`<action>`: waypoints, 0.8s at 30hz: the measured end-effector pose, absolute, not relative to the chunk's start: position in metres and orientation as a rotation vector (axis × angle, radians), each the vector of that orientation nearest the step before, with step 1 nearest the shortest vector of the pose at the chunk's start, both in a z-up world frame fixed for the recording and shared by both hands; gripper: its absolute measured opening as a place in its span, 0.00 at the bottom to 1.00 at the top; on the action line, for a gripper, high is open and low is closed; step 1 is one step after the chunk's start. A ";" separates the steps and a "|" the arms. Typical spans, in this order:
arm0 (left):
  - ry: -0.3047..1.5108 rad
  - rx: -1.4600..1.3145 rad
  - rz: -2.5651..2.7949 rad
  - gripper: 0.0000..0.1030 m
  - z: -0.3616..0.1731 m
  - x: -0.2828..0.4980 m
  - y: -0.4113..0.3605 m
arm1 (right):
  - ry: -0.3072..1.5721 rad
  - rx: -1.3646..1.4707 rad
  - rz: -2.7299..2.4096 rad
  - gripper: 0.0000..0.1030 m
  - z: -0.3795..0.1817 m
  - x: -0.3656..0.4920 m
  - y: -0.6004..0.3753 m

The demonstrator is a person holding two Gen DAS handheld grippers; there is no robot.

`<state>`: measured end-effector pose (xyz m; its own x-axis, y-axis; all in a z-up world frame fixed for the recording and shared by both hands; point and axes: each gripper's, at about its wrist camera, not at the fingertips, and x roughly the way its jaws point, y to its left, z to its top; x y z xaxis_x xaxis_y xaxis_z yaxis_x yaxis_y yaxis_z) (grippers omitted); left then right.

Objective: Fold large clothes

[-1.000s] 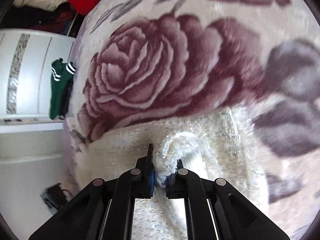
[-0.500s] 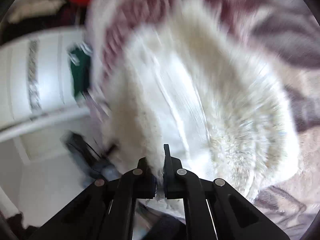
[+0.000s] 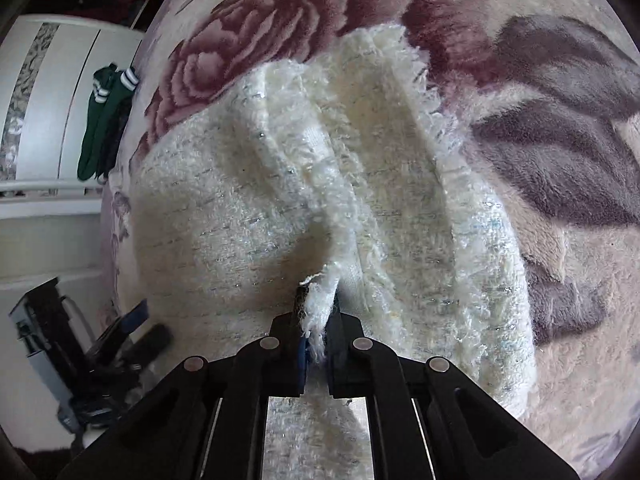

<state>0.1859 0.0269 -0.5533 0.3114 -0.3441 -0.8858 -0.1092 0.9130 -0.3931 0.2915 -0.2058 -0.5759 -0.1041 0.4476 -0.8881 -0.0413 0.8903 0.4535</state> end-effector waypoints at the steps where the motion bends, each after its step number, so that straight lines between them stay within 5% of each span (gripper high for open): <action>1: 1.253 -0.424 -0.172 1.00 -0.555 0.188 0.024 | 1.641 0.313 0.445 0.12 -0.570 0.291 -0.209; 3: 1.243 -0.432 -0.185 1.00 -0.555 0.191 0.022 | 1.627 0.263 0.456 0.36 -0.557 0.288 -0.211; 5: 1.239 -0.447 -0.189 1.00 -0.556 0.194 0.023 | 1.591 0.200 0.412 0.93 -0.550 0.288 -0.214; 6: 1.242 -0.459 -0.191 1.00 -0.558 0.195 0.024 | 1.580 0.145 0.385 1.00 -0.546 0.288 -0.216; 10: 1.255 -0.536 -0.215 1.00 -0.565 0.194 0.028 | 1.598 0.040 0.371 1.00 -0.573 0.292 -0.223; 24: 1.209 -0.802 -0.410 0.98 -0.591 0.210 0.044 | 1.718 0.610 0.769 1.00 -0.664 0.316 -0.246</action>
